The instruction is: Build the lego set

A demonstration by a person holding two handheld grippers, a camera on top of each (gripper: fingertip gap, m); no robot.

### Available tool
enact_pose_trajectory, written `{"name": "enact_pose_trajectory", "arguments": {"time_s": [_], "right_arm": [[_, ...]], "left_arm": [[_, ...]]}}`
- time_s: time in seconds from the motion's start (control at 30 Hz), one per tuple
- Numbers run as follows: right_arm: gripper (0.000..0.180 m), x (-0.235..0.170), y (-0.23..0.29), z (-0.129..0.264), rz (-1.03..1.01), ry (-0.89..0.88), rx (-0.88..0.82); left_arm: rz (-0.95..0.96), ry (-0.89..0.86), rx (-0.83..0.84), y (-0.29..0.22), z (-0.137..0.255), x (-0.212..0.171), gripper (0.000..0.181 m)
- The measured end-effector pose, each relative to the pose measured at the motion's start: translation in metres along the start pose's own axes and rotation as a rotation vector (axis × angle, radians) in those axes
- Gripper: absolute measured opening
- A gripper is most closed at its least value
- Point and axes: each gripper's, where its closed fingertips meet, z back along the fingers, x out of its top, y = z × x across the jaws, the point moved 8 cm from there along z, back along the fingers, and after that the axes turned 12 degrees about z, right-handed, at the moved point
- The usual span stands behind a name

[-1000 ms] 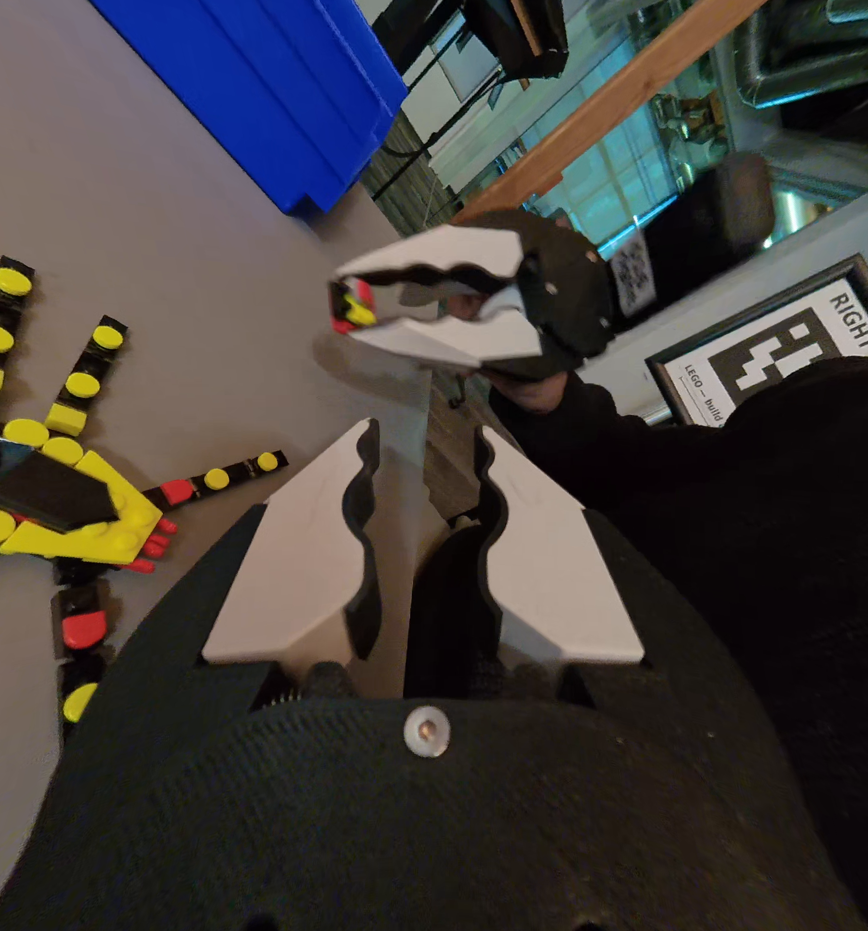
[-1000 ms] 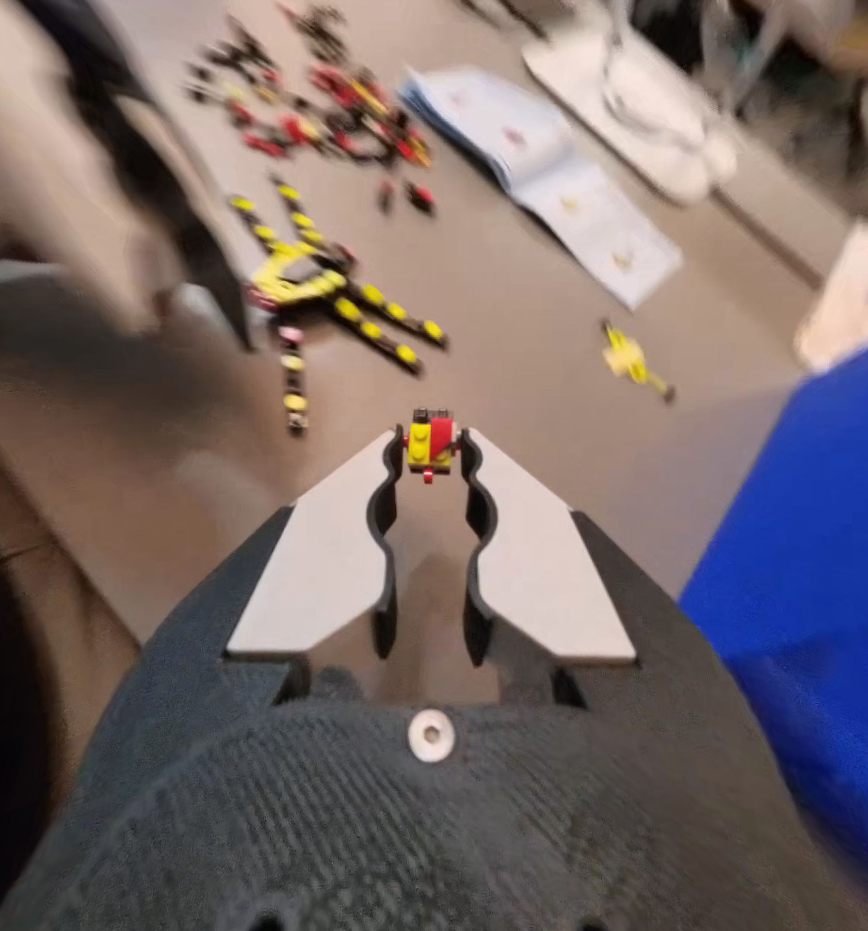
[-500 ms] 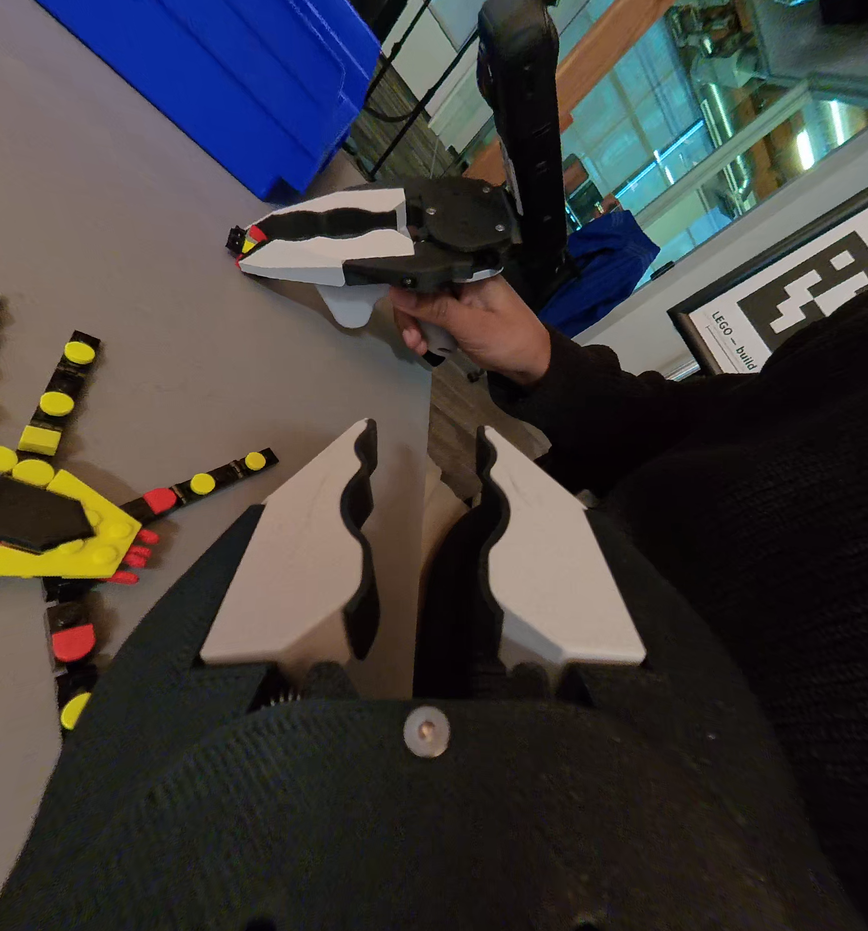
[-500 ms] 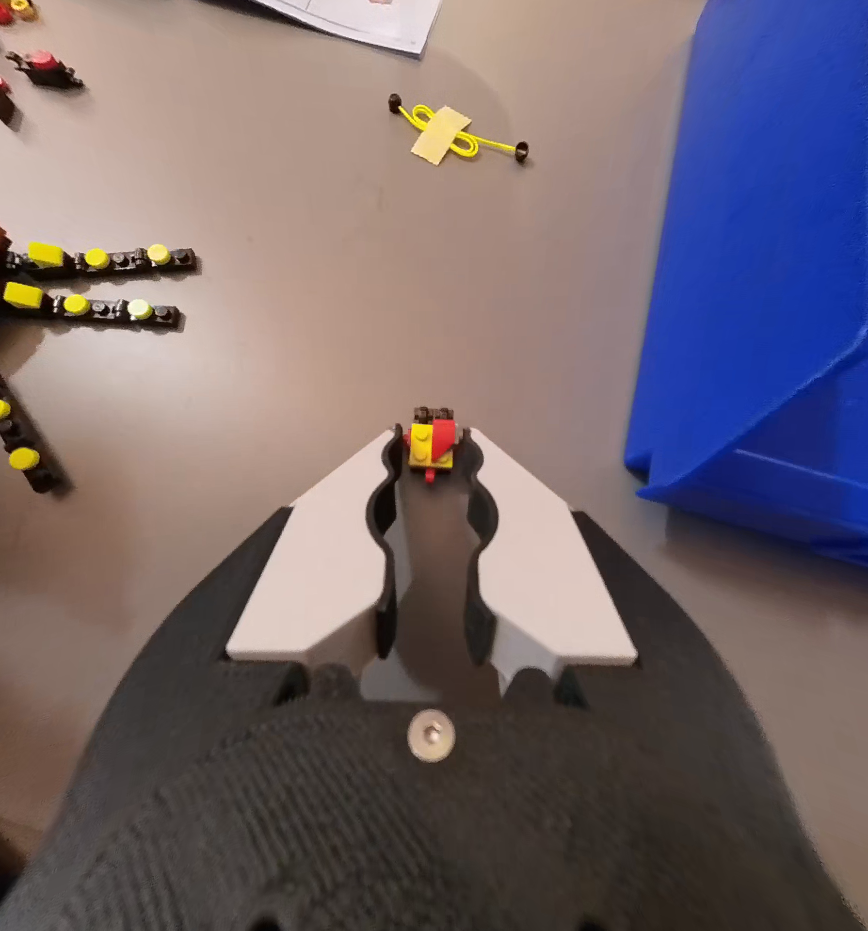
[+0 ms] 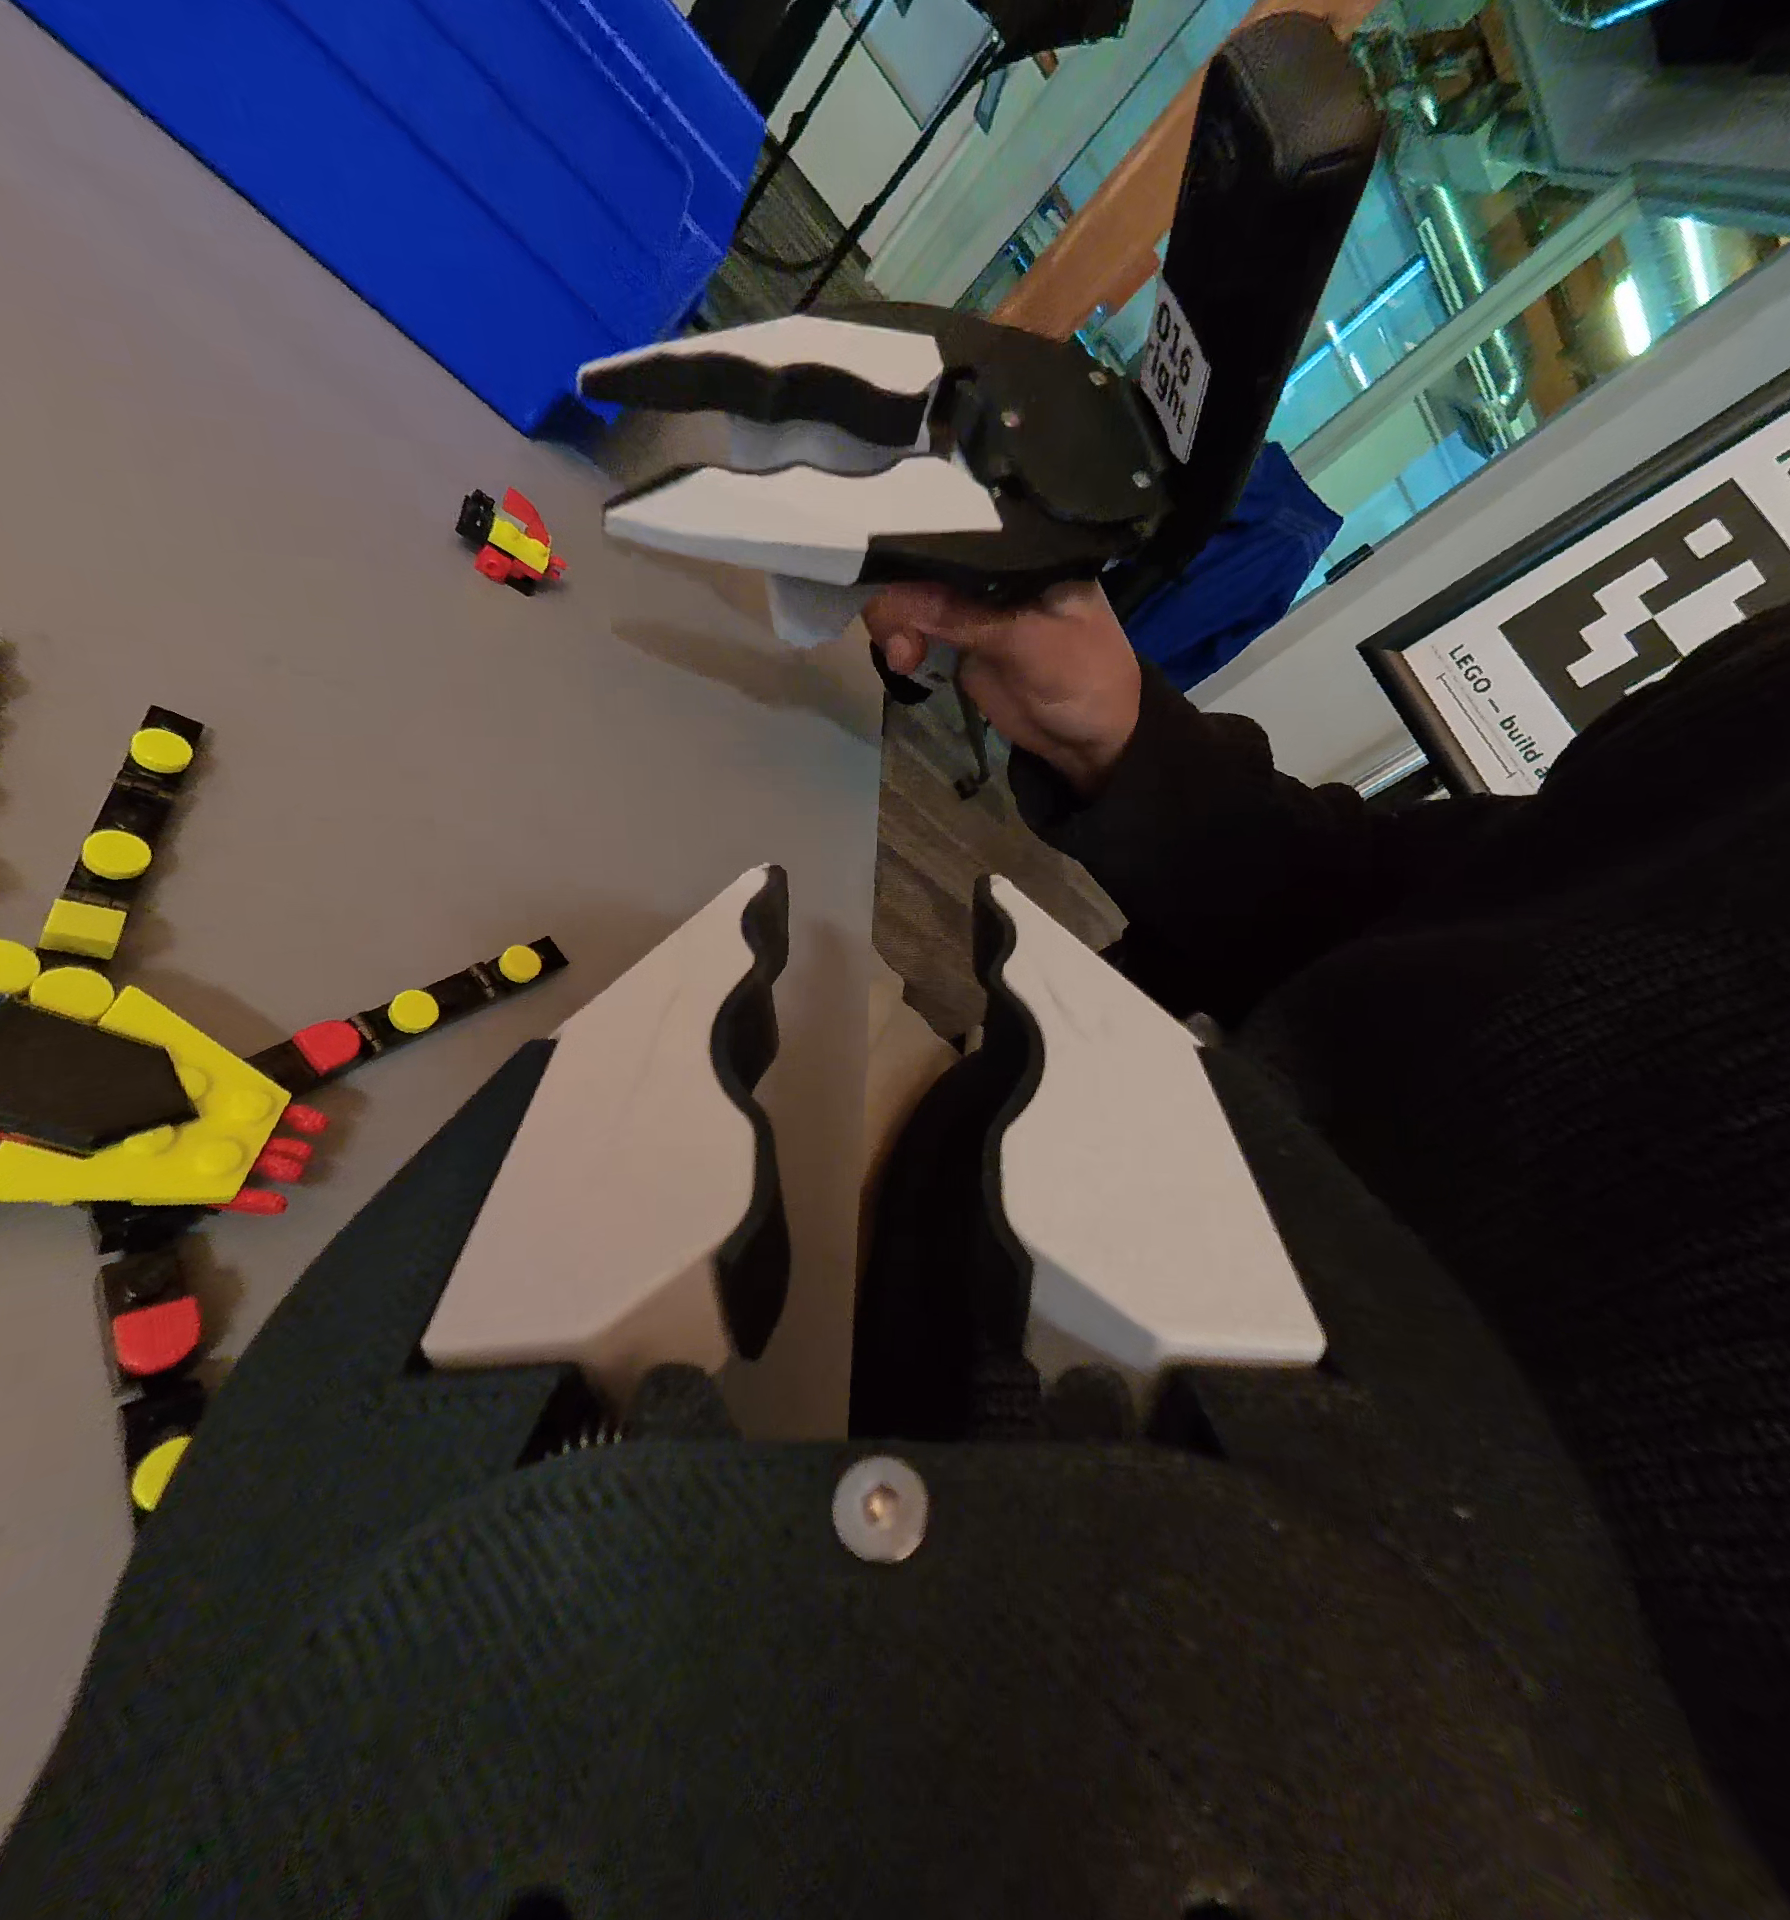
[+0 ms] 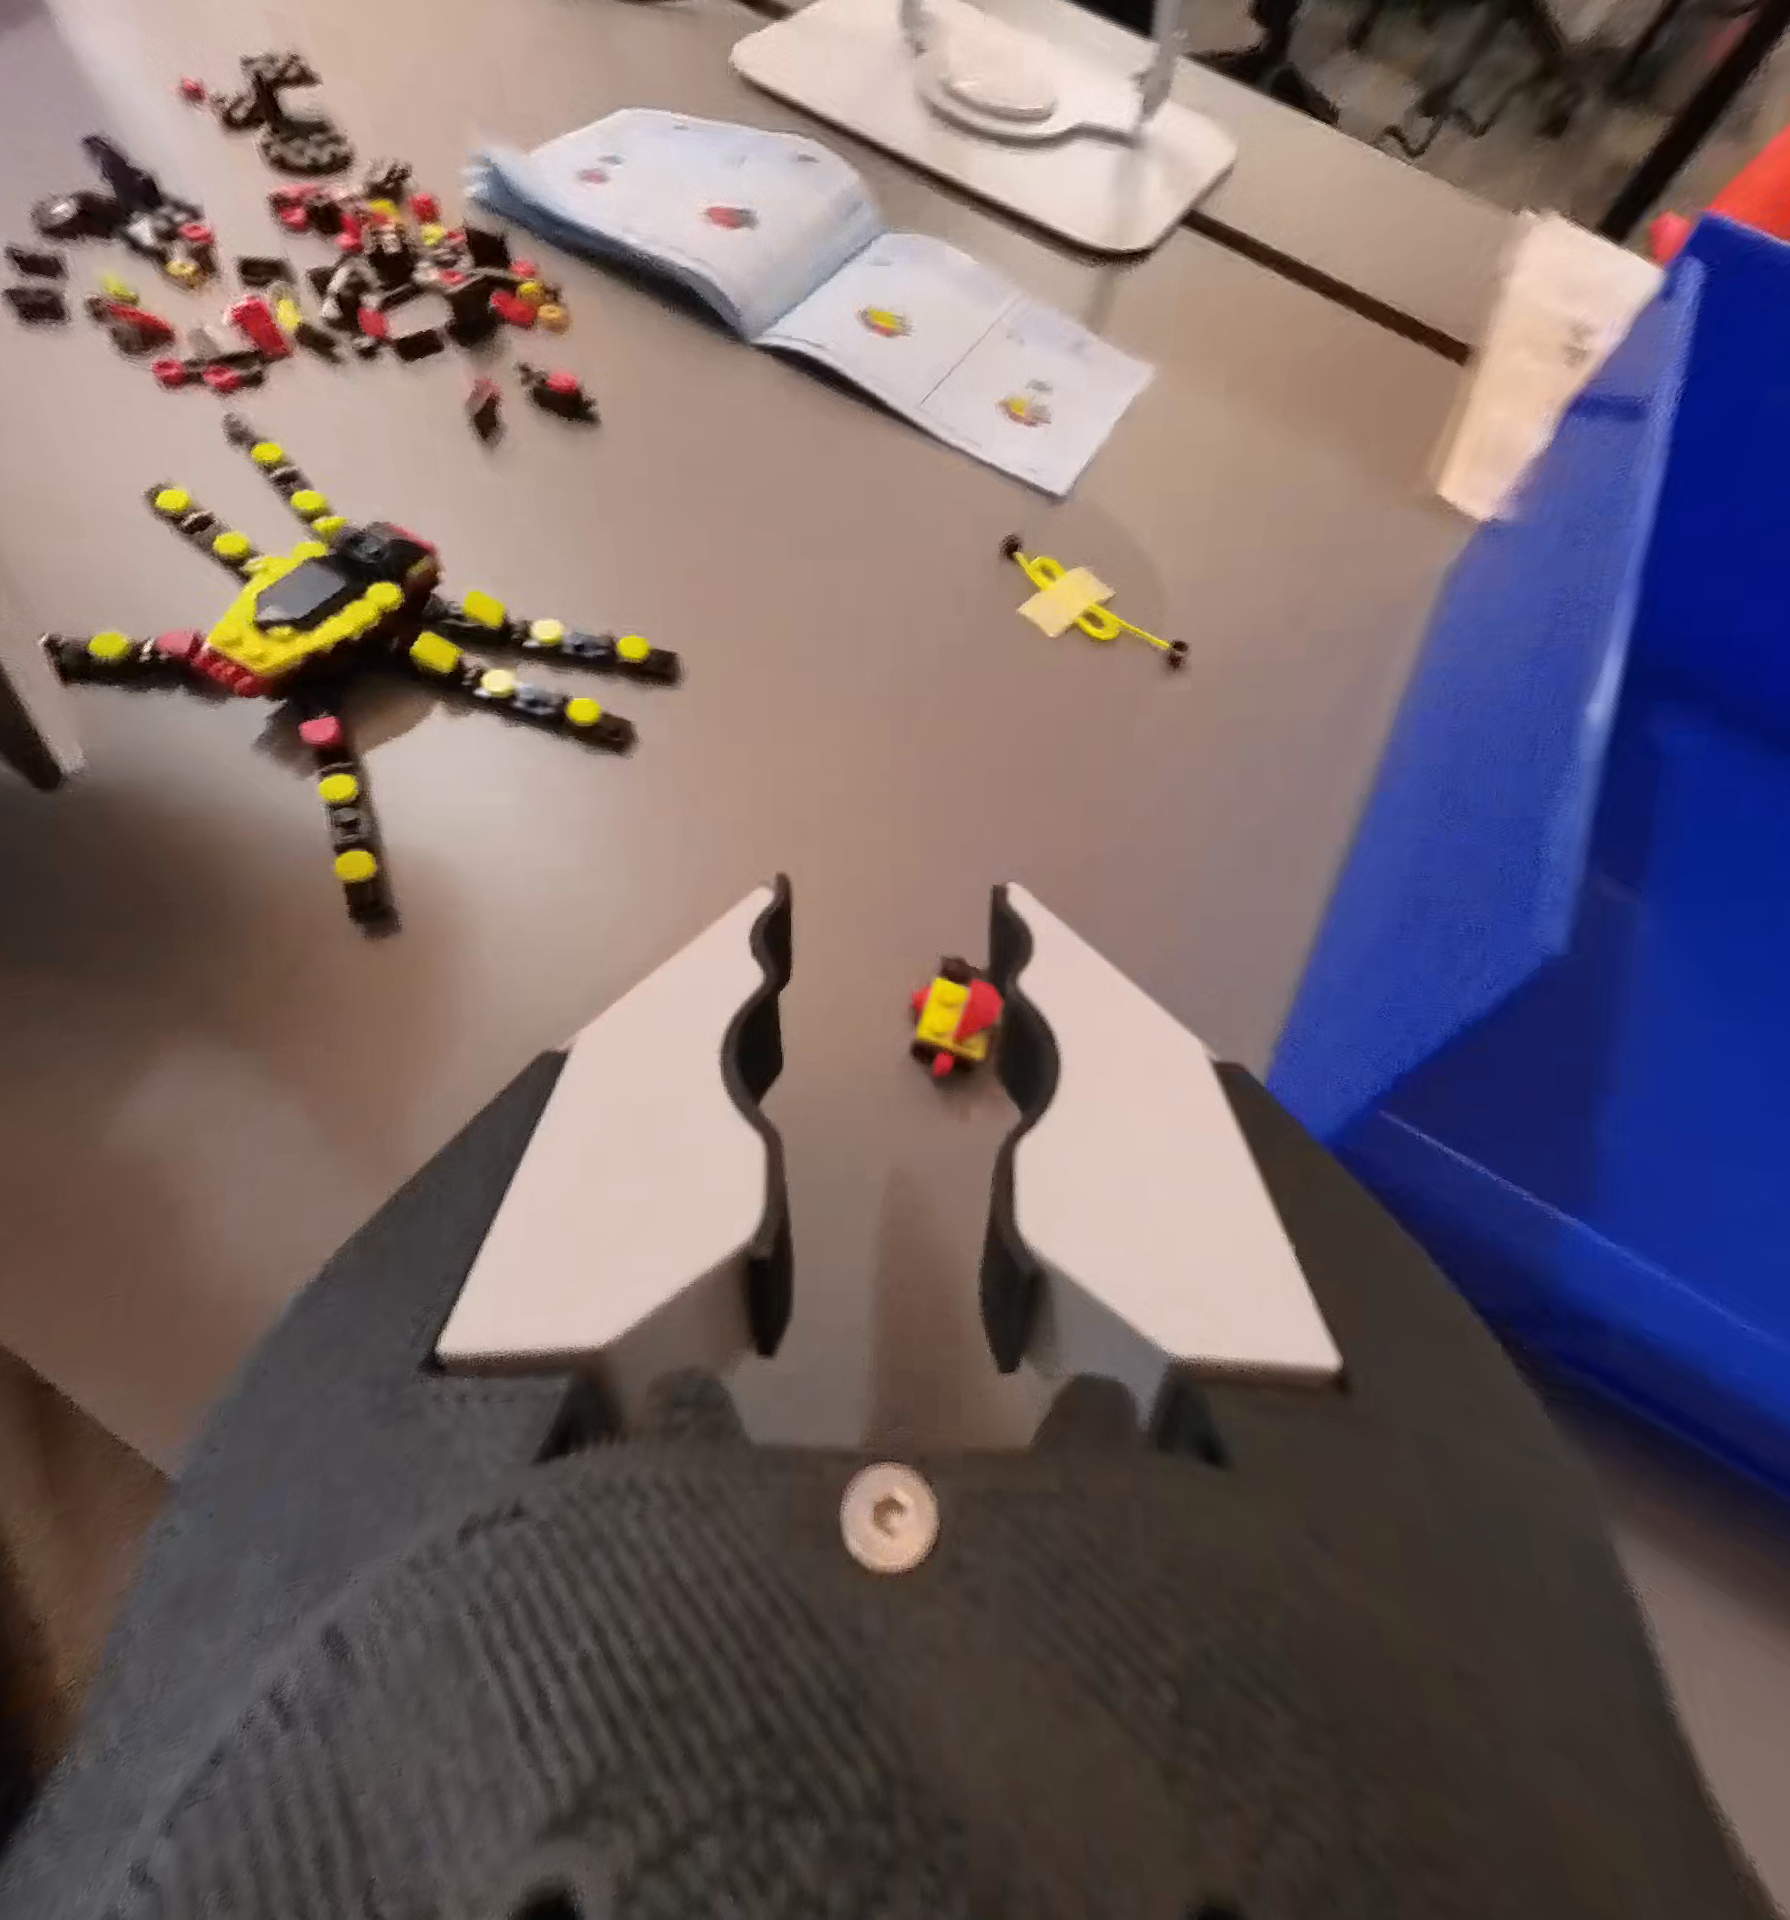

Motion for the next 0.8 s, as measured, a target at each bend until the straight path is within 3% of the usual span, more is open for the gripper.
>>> {"name": "enact_pose_trajectory", "arguments": {"time_s": [0.17, 0.27, 0.53, 0.67, 0.8], "right_arm": [[0.042, 0.025, 0.013, 0.001, 0.193, -0.105, -0.07], [0.068, 0.036, 0.021, -0.001, 0.273, -0.205, -0.11], [0.07, 0.055, 0.041, -0.027, 0.275, -0.266, 0.142], [0.089, 0.056, 0.031, -0.037, 0.298, -0.222, 0.09], [0.069, 0.043, 0.024, -0.042, 0.382, -0.194, 0.053]], "left_arm": [[-0.058, -0.011, 0.03, -0.001, 0.004, -0.002, 0.036], [-0.095, -0.046, 0.059, -0.005, 0.013, -0.005, 0.04], [-0.168, -0.232, 0.301, -0.002, 0.058, -0.009, 0.046], [-0.189, -0.366, 0.461, 0.002, 0.098, -0.011, 0.046], [-0.14, -0.504, 0.651, 0.01, 0.15, -0.02, 0.046]]}}
